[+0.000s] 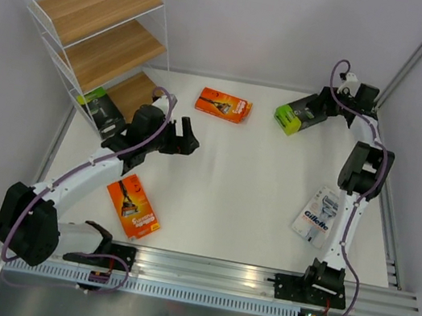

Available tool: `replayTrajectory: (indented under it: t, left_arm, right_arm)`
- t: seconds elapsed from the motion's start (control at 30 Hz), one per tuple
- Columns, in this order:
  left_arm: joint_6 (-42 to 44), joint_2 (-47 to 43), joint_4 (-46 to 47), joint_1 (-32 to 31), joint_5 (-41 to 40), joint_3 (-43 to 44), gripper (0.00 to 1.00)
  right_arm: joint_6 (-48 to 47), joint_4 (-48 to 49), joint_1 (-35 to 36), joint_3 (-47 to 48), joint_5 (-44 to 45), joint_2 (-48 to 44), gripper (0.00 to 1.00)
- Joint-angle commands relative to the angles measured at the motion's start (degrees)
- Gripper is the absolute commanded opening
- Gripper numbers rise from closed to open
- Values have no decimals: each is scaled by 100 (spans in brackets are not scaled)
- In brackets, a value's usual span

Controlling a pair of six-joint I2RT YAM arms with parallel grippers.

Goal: Place and organize the shaving razors onto the shelf

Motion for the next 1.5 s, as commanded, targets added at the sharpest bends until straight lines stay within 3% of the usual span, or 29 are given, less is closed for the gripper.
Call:
replayTrajectory:
  t: [0.0, 0.27, 0.43, 0.5, 0.67, 0.9, 1.03, 1.1, 1.33, 1.47]
  left_arm:
    - [358, 76, 124, 14, 146, 400, 100]
    - [227, 436, 589, 14, 612, 348, 100]
    - [-27, 445, 783, 14, 639, 172, 100]
    - [-430, 402, 695, 14, 595, 76, 100]
    - [-1372, 182, 616, 14, 909, -495, 100]
    - [-2277, -372, 730, 6, 868, -1453, 99]
    - [-2498, -539, 765, 6, 788, -1752, 99]
    - [-2498, -513, 853, 14, 911, -1770, 98]
    - [-2674, -4, 1169, -21, 1131, -1745, 94]
    - [-2551, 295, 1301, -73, 1376, -1551, 93]
  right_arm:
    - [-1088, -1469, 612, 189, -504, -220, 86]
    - [-1712, -2305, 1131, -1004, -899, -843, 76]
    - [-1512, -1681, 1649, -2306, -767, -1651, 73]
    - [-1022, -1419, 1763, -2953, -803, -1907, 72]
    - [770, 890, 2027, -5054, -803, -3391, 72]
    - [2143, 2043, 2957, -7391, 1216, -4851, 71]
    - [3418, 3256, 3073, -8887, 1649, -5693, 69]
    - [3789, 3347, 3256, -9545, 2218, -6238, 70]
    - [3833, 2873, 4329, -10068, 3256, -7163, 71]
    - [3737, 1610, 4348, -9412, 4652, -7532, 77]
